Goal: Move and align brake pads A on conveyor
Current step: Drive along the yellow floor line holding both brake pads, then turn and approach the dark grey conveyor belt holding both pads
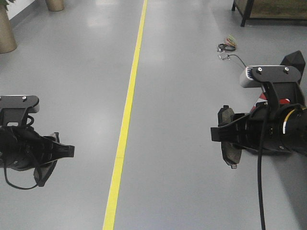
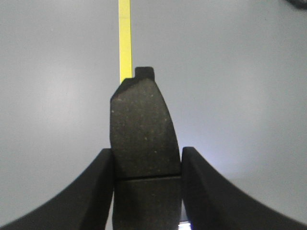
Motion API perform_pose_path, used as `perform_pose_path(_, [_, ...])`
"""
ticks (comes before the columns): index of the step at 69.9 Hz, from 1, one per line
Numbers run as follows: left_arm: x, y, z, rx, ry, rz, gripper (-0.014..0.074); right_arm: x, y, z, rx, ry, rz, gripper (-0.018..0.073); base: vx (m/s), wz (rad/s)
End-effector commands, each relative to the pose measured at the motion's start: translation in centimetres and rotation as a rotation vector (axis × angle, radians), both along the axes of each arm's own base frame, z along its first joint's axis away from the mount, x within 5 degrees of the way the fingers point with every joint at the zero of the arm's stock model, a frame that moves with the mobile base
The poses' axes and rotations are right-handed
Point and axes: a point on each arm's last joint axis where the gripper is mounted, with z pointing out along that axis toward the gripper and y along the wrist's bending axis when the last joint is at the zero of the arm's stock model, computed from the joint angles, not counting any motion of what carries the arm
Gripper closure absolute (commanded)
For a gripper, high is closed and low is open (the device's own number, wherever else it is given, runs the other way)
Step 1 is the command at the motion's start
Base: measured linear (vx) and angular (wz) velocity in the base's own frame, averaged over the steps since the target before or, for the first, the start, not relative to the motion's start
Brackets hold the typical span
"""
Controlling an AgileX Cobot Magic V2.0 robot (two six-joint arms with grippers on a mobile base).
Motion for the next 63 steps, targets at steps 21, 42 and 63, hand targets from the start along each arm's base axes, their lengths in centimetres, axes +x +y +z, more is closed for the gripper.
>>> perform_pose_path(21, [0.20,-0.27,1.76,-0.034,-0.100,-0.017,0.0539,0.15,0.06,2.09,0.046,-0.118,0.008,0.0466,0.54,-0.09])
perform_pose_path(42, [0.20,-0.27,1.76,-0.034,-0.100,-0.017,0.0539,0.15,0.06,2.09,0.046,-0.118,0.008,0.0466,0.51,-0.04])
perform_pose_path(63, [0.20,-0.27,1.76,-0.034,-0.100,-0.017,0.0539,0.15,0.06,2.09,0.046,-0.118,0.008,0.0466,0.47,-0.05])
